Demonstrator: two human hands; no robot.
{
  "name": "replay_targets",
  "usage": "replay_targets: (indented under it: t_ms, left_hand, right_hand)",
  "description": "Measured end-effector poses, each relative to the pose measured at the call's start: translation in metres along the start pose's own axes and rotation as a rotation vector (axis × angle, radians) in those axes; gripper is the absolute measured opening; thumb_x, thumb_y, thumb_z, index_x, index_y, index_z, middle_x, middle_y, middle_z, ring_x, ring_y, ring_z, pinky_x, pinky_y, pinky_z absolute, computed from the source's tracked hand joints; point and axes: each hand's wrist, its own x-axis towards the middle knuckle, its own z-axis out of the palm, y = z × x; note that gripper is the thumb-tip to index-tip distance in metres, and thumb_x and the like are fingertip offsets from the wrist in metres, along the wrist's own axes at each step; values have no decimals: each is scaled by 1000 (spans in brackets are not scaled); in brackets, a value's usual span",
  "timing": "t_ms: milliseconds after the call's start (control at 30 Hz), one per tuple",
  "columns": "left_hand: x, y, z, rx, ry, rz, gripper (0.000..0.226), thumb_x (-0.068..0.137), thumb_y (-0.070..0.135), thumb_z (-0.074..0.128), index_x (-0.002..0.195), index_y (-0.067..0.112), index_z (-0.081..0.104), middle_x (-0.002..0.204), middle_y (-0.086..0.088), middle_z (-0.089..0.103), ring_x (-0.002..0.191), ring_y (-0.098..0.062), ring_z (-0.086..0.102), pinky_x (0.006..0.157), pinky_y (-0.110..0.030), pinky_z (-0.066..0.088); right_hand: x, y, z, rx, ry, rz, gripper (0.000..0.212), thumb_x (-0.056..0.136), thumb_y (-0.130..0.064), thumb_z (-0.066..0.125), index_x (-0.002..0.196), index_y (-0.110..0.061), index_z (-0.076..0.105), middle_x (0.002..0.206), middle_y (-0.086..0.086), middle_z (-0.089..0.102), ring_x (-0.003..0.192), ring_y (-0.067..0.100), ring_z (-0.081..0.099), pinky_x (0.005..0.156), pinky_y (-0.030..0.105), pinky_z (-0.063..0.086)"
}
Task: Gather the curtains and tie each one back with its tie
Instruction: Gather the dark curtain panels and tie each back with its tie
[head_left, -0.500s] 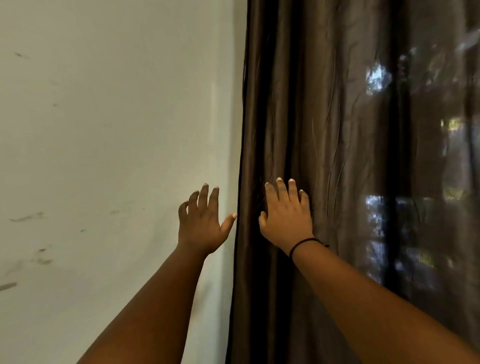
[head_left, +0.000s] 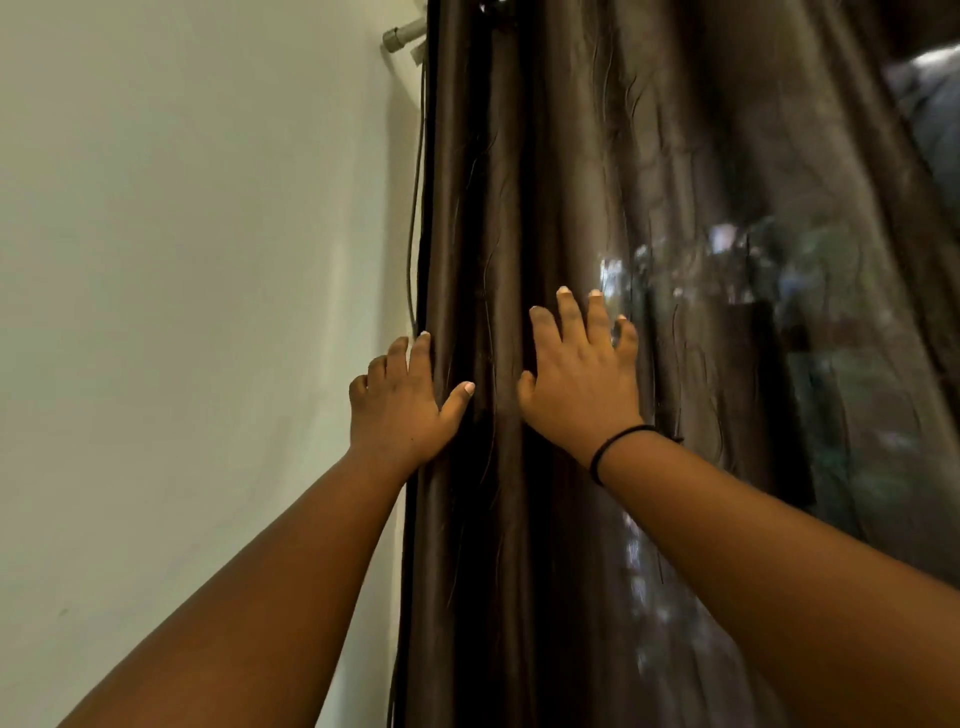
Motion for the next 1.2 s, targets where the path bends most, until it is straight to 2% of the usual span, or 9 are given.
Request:
replay_targets:
  t_ms: [100,233,500,600,733,867,967,1100,1200]
  left_hand:
    - [46,-4,-9,-166,-2,-20,78,88,64,40,147,19,20,146,-11,39,129,-33,43,99,-48,41]
    - [87,-7,-14,-346,-13,-16,74,89,59,46,146,18,22,137,-10,51,117,-31,56,86,-40,49]
    - [113,-9,-6,-491,-45,49,47,93,47,49,125,12,49,99,-3,60,84,-18,56,70,-31,46]
    - [115,-6,-1,-572,14,77,28,95,38,47,107,15,55,92,-1,62,79,-18,58,68,-32,48]
    - [114,-1,1,-644,52,116,25,96,37,43,98,18,57,82,3,59,75,-16,57,63,-30,44]
    - [114,2,1,-671,88,120,31,99,38,37,89,17,57,81,1,58,74,-17,56,66,-32,45]
    - [115,0,4,-697,92,102,32,100,34,35,83,16,56,76,1,56,69,-17,54,61,-30,40]
    - [114,-3,6,-804,78,77,34,100,34,35,81,17,58,76,-1,60,71,-19,58,63,-30,44]
    - [114,-8,5,-851,111,47,35,100,32,35,70,21,52,73,0,57,67,-17,55,57,-28,36]
  right_hand:
    - [46,2,-15,-31,21,150,68,87,-37,50,146,-21,18,157,13,11,142,41,10,108,58,21]
    - [92,2,-28,32,104,354,60,82,-27,56,136,-15,31,133,18,41,114,39,47,90,47,41]
    - [130,6,-32,262,99,513,21,90,-17,53,109,-7,52,103,12,60,92,30,59,68,33,44]
    - [141,-1,-28,271,42,479,15,88,-12,51,100,-7,58,94,12,62,82,30,58,64,32,43]
    - [158,-30,-17,310,-40,385,9,86,-11,49,89,-6,57,87,13,57,76,31,54,64,33,43]
    - [178,-55,-16,366,-46,300,29,87,-14,49,112,-10,62,107,10,64,95,30,61,73,31,48]
    - [189,-69,-22,383,-67,233,30,89,-12,46,114,-12,63,109,5,62,99,26,59,73,26,44]
    - [200,-81,-20,371,-99,164,18,89,-12,43,81,-10,58,83,2,57,89,27,58,54,24,39]
    - [198,-97,-24,393,-78,57,26,93,-11,41,104,-6,64,109,10,62,108,28,57,76,29,43]
